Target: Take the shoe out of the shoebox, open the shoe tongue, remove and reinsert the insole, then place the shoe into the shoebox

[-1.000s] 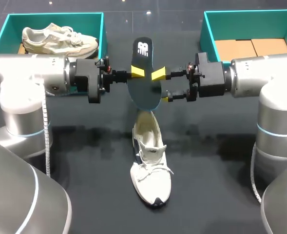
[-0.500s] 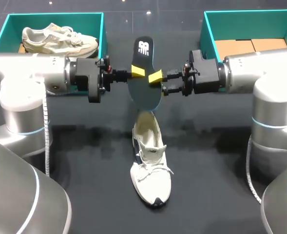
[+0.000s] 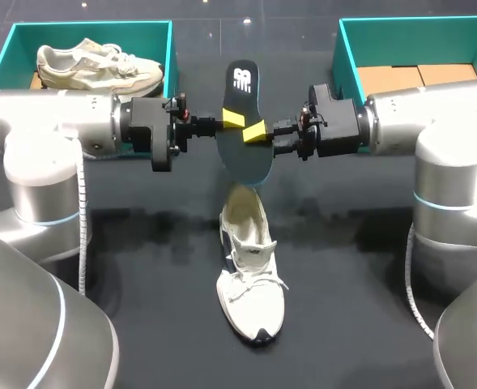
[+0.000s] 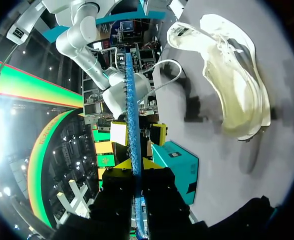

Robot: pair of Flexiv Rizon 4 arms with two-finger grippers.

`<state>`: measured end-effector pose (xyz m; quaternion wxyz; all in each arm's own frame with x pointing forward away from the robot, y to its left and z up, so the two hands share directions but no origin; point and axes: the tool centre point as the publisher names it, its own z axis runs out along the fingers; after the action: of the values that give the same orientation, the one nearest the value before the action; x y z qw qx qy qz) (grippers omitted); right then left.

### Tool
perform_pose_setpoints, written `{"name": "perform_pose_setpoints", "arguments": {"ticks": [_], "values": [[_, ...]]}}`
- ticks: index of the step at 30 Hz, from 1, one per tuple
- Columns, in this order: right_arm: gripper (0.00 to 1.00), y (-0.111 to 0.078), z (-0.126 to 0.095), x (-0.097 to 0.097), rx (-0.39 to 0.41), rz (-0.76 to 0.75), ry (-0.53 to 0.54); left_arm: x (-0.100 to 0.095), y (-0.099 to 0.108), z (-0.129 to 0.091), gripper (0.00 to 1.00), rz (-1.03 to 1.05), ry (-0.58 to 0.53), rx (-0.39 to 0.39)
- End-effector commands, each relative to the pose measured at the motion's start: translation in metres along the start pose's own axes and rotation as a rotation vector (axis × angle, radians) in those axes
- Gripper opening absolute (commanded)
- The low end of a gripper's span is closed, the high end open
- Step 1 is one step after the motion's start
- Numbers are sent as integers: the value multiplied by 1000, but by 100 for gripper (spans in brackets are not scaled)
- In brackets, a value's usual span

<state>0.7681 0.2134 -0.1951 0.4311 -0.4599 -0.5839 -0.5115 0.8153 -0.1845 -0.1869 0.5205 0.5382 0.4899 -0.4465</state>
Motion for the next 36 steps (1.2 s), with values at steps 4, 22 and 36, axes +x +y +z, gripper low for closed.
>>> {"name": "perform_pose_setpoints", "arguments": {"ticks": [4, 22, 36], "values": [[32, -2, 3, -1, 5, -2, -1, 1, -1, 0, 0, 1, 1, -2], [18, -3, 5, 0, 22, -4, -1, 2, -4, -1, 0, 13, 14, -5], [0, -3, 6, 2, 23, -5, -3, 3, -2, -2, 0, 14, 19, -15]]}}
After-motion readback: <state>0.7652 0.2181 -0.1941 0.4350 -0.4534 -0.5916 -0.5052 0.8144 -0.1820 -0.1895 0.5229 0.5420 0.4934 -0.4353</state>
